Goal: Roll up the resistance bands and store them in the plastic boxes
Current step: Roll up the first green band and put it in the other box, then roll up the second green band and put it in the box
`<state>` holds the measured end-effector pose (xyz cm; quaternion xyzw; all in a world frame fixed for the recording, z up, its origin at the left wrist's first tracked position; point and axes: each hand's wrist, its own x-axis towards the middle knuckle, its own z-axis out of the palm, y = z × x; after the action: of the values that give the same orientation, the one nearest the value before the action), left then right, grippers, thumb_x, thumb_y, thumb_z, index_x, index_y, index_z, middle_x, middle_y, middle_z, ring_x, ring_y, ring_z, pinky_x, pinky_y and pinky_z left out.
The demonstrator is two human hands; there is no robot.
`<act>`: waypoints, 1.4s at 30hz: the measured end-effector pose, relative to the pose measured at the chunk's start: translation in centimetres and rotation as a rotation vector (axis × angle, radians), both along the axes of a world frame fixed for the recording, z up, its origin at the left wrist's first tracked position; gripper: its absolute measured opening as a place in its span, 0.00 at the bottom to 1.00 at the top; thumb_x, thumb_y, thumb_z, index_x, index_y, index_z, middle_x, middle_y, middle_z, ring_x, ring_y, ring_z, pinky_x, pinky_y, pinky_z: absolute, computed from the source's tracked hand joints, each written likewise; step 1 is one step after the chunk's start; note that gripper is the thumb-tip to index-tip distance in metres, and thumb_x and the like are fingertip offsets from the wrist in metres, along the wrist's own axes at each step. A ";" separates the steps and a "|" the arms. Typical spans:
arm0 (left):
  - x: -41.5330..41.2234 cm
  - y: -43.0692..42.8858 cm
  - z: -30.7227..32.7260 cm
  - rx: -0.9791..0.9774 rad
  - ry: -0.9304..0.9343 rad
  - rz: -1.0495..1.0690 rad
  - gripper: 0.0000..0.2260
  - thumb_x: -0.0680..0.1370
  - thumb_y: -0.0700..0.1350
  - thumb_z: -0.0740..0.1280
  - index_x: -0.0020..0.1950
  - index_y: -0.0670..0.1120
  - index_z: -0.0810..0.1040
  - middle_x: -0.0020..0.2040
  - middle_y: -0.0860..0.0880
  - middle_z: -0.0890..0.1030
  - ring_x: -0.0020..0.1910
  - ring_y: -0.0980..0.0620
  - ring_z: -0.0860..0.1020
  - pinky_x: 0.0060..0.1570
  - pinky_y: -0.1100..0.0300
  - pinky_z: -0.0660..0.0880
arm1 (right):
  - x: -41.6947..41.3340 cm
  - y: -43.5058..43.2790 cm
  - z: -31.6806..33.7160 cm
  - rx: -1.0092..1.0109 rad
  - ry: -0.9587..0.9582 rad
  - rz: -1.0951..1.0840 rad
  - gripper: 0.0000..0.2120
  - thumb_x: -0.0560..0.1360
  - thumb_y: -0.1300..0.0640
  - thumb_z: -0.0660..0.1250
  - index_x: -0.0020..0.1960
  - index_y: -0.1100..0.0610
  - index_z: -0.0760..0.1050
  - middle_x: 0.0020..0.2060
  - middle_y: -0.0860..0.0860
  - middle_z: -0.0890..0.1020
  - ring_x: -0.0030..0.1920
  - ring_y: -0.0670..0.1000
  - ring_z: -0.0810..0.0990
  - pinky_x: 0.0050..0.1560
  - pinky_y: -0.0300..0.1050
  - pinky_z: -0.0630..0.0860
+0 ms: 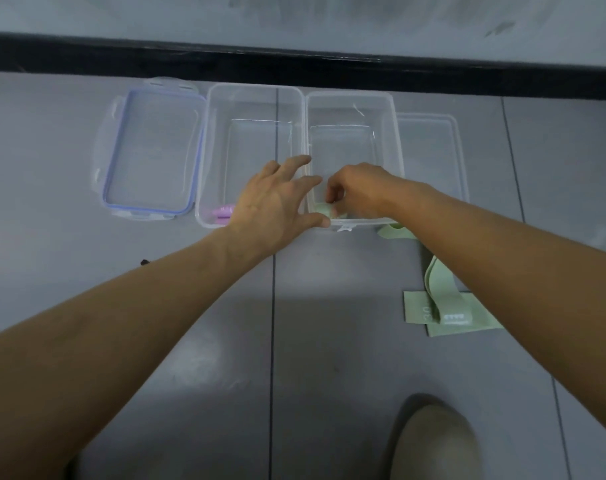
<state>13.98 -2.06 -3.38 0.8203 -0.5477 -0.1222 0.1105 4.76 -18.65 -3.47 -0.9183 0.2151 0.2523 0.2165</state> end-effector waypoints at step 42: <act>-6.6 -0.6 1.2 -0.367 -0.080 -0.075 0.14 0.79 0.52 0.65 0.62 0.47 0.79 0.56 0.47 0.78 0.50 0.44 0.74 0.51 0.49 0.73 | -13.6 0.6 4.6 0.199 -0.722 -0.716 0.14 0.79 0.62 0.60 0.51 0.47 0.82 0.42 0.45 0.83 0.39 0.46 0.83 0.46 0.49 0.82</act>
<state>7.37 -2.64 -2.19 0.7695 -0.5951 0.0085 0.2316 -8.81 -18.01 1.16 -0.7905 0.4025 -0.1512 0.4362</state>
